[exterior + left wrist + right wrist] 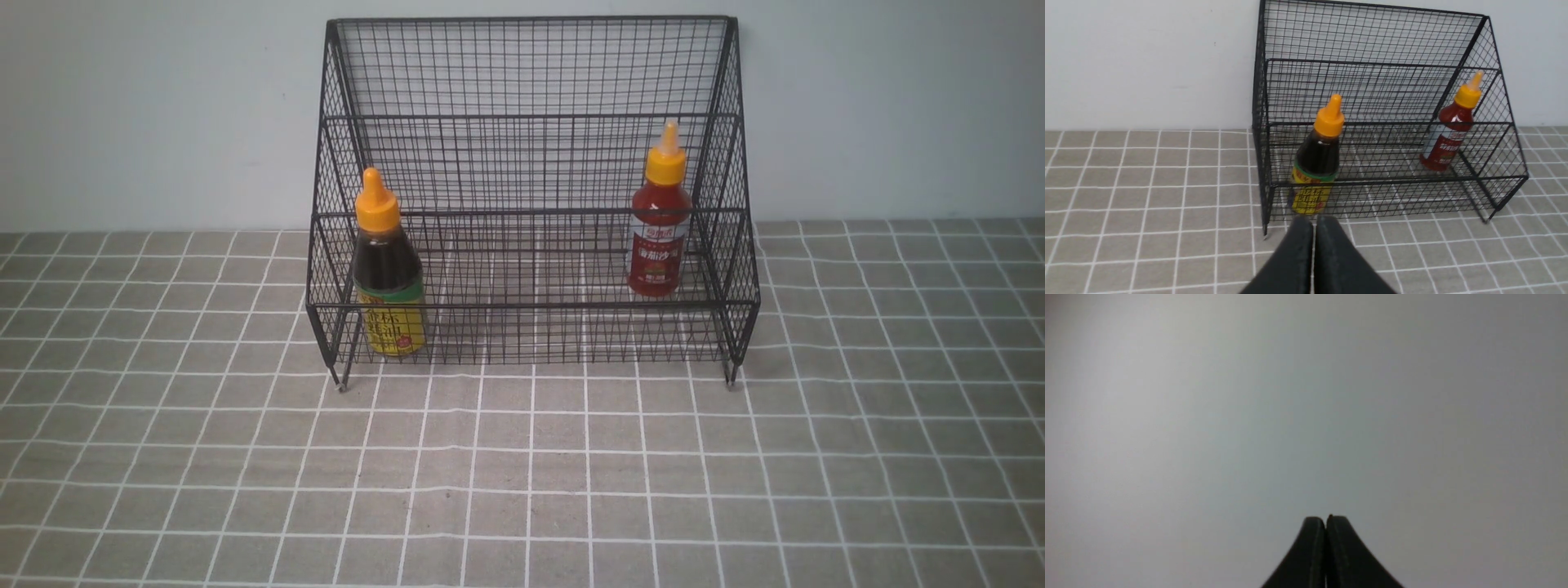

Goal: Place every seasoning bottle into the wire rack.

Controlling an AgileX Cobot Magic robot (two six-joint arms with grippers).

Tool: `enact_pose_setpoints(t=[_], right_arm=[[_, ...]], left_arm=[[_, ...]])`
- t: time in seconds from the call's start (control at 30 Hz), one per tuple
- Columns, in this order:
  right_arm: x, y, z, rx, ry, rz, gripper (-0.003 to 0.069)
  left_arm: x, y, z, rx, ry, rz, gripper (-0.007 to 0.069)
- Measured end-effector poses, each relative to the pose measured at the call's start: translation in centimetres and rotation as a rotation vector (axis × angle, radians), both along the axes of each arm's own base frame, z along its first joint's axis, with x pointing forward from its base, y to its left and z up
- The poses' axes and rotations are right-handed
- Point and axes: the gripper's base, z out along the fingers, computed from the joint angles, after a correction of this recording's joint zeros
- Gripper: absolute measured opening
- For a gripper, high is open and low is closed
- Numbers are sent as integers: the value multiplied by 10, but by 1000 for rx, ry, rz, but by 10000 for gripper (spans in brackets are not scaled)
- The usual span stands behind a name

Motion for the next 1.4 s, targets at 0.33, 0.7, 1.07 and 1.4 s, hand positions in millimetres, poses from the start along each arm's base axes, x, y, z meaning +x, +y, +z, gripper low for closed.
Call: enact_pose_setpoints(t=[0.33,0.7,1.07,1.4], right_arm=[[14,5,-22,9,30,8,-12],[14,5,-22,7,29,6,-12],[14,5,-22,7,30,6,-12],[14,5,-22,6,32,6,-12]], left_arm=[[0,-2,0,-23,-7,-10,-7],[-10,2,-7,-11,68,-6,-7],[-10,1,-8,-12,81,-8,-7],[-19,8,-26,182,-57,-35,-7]])
